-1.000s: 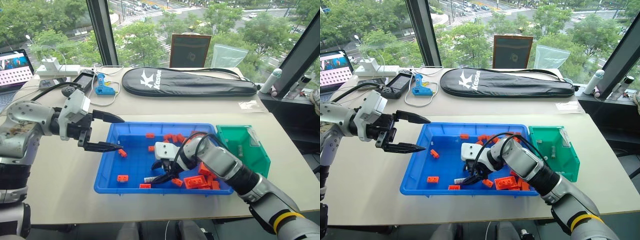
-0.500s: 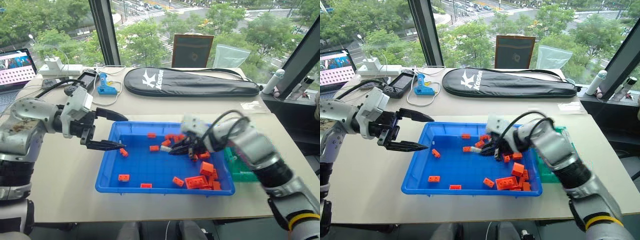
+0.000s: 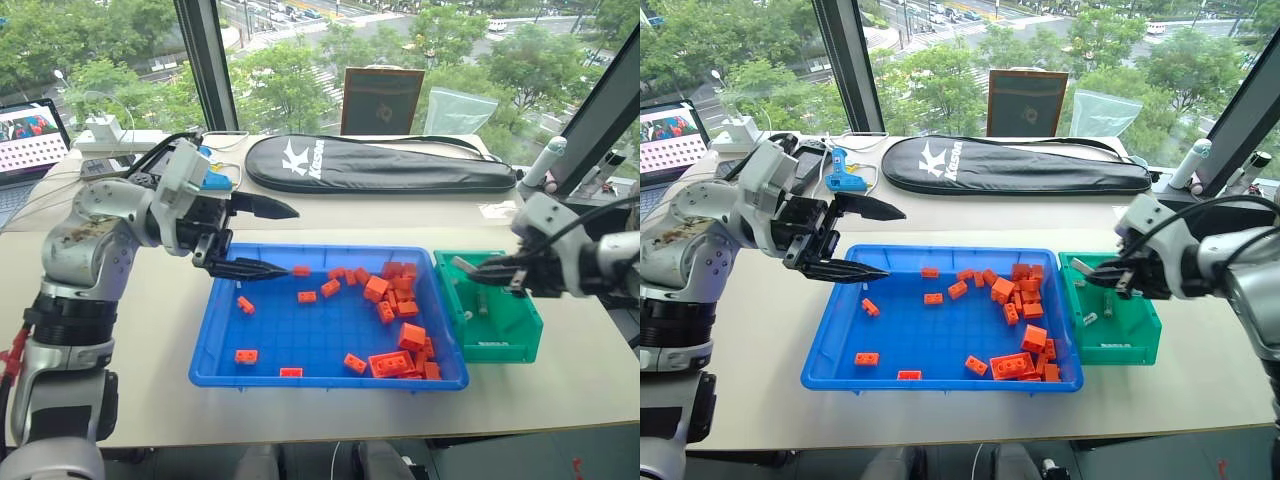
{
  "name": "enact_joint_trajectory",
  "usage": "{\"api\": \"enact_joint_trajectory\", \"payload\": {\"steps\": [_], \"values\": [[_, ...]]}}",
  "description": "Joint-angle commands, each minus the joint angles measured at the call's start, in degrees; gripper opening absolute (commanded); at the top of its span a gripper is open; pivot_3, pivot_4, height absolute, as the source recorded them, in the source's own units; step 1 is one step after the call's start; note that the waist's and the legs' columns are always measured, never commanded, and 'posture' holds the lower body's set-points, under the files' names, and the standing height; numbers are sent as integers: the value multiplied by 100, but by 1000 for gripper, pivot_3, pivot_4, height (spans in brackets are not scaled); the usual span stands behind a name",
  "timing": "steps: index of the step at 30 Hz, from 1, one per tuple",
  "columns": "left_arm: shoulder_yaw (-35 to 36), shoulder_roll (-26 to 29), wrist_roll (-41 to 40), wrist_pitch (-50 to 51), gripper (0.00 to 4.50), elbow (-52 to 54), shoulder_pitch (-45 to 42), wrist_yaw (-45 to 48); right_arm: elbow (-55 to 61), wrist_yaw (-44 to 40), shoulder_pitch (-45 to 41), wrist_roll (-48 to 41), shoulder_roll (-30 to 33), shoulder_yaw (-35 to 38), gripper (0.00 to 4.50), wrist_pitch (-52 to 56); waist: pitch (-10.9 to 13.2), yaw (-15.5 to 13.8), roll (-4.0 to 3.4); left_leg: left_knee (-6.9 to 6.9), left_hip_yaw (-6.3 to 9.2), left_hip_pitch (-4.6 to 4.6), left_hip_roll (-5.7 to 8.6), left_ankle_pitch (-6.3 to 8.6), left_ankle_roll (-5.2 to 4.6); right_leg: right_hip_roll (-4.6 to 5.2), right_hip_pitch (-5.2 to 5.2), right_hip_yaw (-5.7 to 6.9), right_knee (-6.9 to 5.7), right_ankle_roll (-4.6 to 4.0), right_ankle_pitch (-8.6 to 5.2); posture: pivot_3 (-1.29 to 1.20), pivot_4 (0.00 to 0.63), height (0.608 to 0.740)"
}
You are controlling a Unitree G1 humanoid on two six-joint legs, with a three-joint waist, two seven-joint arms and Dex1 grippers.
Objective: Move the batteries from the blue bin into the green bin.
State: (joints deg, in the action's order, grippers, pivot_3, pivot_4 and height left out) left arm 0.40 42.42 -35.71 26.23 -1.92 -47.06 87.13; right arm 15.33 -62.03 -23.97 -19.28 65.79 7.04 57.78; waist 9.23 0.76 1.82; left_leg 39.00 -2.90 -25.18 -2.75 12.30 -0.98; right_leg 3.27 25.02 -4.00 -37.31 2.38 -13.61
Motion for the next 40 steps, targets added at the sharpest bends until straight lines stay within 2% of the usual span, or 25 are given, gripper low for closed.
{"api": "enact_joint_trajectory", "payload": {"steps": [1,2,4,7,9,14,17,20,23,25,30,35,40], "values": [[-40,-71,79,-134,4500,-106,-180,34,-73,408,198,49,5,432,256,36,0,23,0,1,-1,0,0,0,0,0,0,-2,0,1,0,0,150,740],[-50,-89,96,-146,4500,-125,-194,38,-127,530,226,48,-52,484,256,37,0,28,0,1,-3,1,1,0,0,0,1,-5,0,1,1,0,150,740],[-68,-118,129,-163,4500,-144,-209,57,-220,727,275,58,-144,511,1264,-18,0,32,0,2,-2,1,1,0,0,0,1,-5,-2,2,1,0,150,740],[-72,-123,163,-166,4500,-152,-200,113,-292,847,246,17,-197,467,2149,-101,0,25,0,1,-1,1,1,0,0,0,1,-5,-1,2,1,0,150,740],[-78,-109,174,-135,4500,-155,-192,118,-379,892,170,29,-157,433,2939,-180,0,14,0,1,-1,1,1,0,0,0,0,-5,2,2,1,0,150,740],[31,-452,558,-89,4500,-558,-531,-1001,-548,850,-103,-104,-126,676,4478,-523,0,-4,0,2,0,0,2,0,0,1,-2,-4,5,4,2,0,150,740],[167,-590,841,57,4500,-688,-657,-1925,-658,1293,-238,31,-419,1189,4478,-1299,0,-6,0,3,2,0,5,-1,-1,2,-4,-5,10,8,5,0,150,740],[269,-492,1020,-70,4500,-624,-482,-2283,-795,1560,-192,-209,-985,1878,4478,-1938,0,1,0,-3,8,0,5,0,-1,1,-7,-2,17,9,5,0,150,740],[471,-361,1080,-104,4500,-518,-159,-2567,-878,1549,-244,-876,-1530,2582,4478,-2014,0,18,-1,-7,6,0,5,0,-1,1,-7,-3,18,8,5,0,150,740],[608,-356,1121,-53,4500,-606,-74,-2880,-872,1435,-74,-1165,-1662,2806,4478,-1872,0,6,-2,-7,6,1,4,0,-1,2,-6,-4,13,8,5,0,150,740],[863,-333,1141,-71,4500,-288,582,-3297,-684,1321,642,-1355,-1853,2794,4478,-2016,-1,-29,-3,-3,8,6,6,0,-1,5,-24,1,20,9,6,0,150,740],[976,-419,1108,-8,4500,-14,1031,-3629,-760,1406,862,-1043,-1834,2381,4478,-2308,0,-7,-3,-2,10,17,7,-2,2,6,-33,1,16,10,7,0,150,740],[1014,-439,976,70,4500,-104,1078,-3688,-837,1450,814,-790,-1592,2093,4478,-2438,0,-3,-3,-9,7,59,8,-2,2,6,-72,0,23,11,6,0,150,740]]}}
